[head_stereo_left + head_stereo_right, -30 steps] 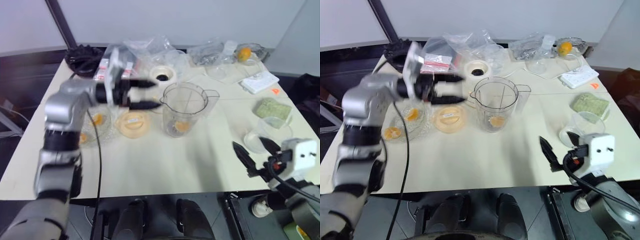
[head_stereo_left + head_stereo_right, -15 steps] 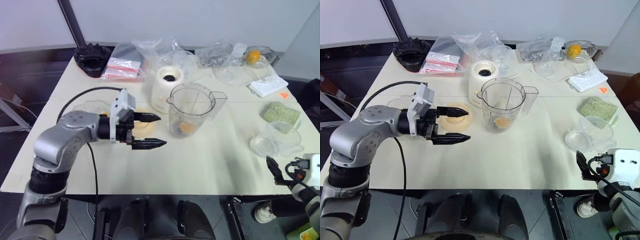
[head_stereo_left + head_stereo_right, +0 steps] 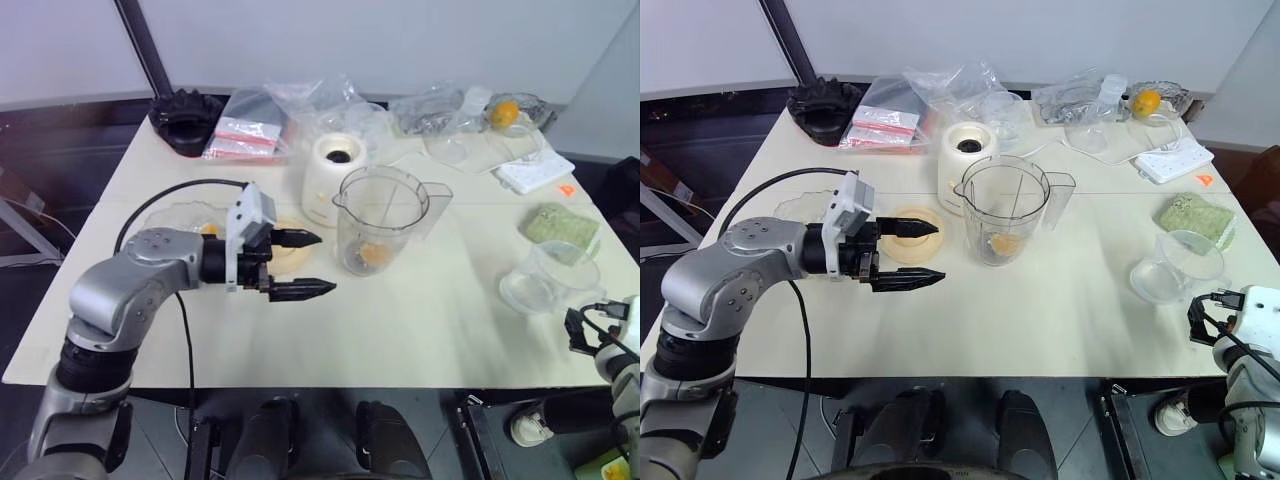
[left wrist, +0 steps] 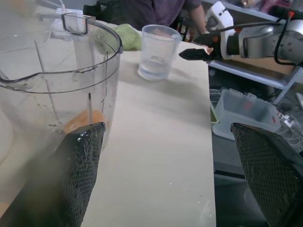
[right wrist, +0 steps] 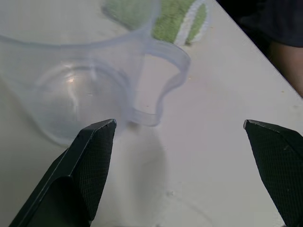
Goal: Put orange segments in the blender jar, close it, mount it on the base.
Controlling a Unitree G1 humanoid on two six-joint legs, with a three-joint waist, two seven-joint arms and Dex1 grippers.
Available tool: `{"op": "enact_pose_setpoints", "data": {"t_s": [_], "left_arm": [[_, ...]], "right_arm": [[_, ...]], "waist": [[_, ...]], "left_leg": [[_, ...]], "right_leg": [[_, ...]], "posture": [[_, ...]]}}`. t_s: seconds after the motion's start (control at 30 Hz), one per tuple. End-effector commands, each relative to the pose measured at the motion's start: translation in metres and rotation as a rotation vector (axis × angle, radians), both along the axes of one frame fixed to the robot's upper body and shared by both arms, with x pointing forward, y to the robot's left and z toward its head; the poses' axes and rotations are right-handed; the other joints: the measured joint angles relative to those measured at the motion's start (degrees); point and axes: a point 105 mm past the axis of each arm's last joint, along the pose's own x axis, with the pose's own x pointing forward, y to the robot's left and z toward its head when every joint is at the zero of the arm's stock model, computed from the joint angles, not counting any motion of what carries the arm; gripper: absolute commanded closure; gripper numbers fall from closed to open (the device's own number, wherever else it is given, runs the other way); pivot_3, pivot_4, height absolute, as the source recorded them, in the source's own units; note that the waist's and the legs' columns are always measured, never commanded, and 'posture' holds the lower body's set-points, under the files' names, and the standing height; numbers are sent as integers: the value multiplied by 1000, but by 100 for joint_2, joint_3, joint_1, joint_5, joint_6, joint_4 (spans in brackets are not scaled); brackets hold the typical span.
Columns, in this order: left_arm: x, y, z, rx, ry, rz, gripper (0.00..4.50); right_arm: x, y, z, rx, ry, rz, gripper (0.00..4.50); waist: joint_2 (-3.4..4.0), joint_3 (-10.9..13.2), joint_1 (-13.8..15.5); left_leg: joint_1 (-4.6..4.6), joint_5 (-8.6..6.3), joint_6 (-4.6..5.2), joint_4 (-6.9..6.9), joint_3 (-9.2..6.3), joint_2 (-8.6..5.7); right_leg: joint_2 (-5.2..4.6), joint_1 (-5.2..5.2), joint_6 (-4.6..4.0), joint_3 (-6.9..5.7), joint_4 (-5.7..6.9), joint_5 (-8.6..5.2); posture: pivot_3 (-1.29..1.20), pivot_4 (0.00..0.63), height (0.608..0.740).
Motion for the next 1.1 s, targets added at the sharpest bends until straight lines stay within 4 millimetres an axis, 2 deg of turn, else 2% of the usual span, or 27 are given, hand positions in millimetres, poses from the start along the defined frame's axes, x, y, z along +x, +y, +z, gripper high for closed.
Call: {"op": "enact_pose_setpoints", "data": {"t_s": [0.03, 0.2, 0.43, 0.67, 0.87, 1.1], "left_arm": [[-5, -3, 8, -4, -38, -24, 90], [-6, -2, 8, 2, -33, -33, 90], [-8, 2, 4, 20, -28, -11, 90], [-9, 5, 3, 23, -20, 5, 90], [-7, 5, 2, 26, -19, 10, 90], [-5, 3, 4, 21, -22, 9, 90]], "right_arm": [[4, -11, 13, -67, -35, -32, 0], [15, -21, 6, -13, -80, -116, 0], [29, -22, 4, -15, -77, -64, 0], [32, -23, 5, -8, -84, -67, 0], [37, -12, 8, 26, -107, -35, 0], [40, -13, 9, 32, -115, -32, 0]], "waist": [[0, 0, -53], [1, 0, -115], [1, 0, -135], [1, 1, -203], [1, 1, -201], [0, 1, -203]], "left_leg": [[1, 0, 0, 0, 1, -1], [11, 0, 0, 0, 13, 1], [17, 0, 1, -2, 29, 2], [22, 0, 1, -4, 34, 4], [24, 0, 1, -5, 37, 5], [25, 0, 1, -5, 39, 6]], "right_leg": [[0, 1, 0, 1, 1, 0], [2, 2, 1, 15, 5, 0], [5, 2, 1, 29, 6, 1], [6, 2, 2, 37, 9, 1], [7, 2, 2, 40, 8, 1], [8, 2, 2, 41, 8, 1]], "posture": [[0, 150, 740], [0, 150, 740], [0, 150, 740], [0, 150, 740], [0, 150, 740], [0, 150, 740]]}}
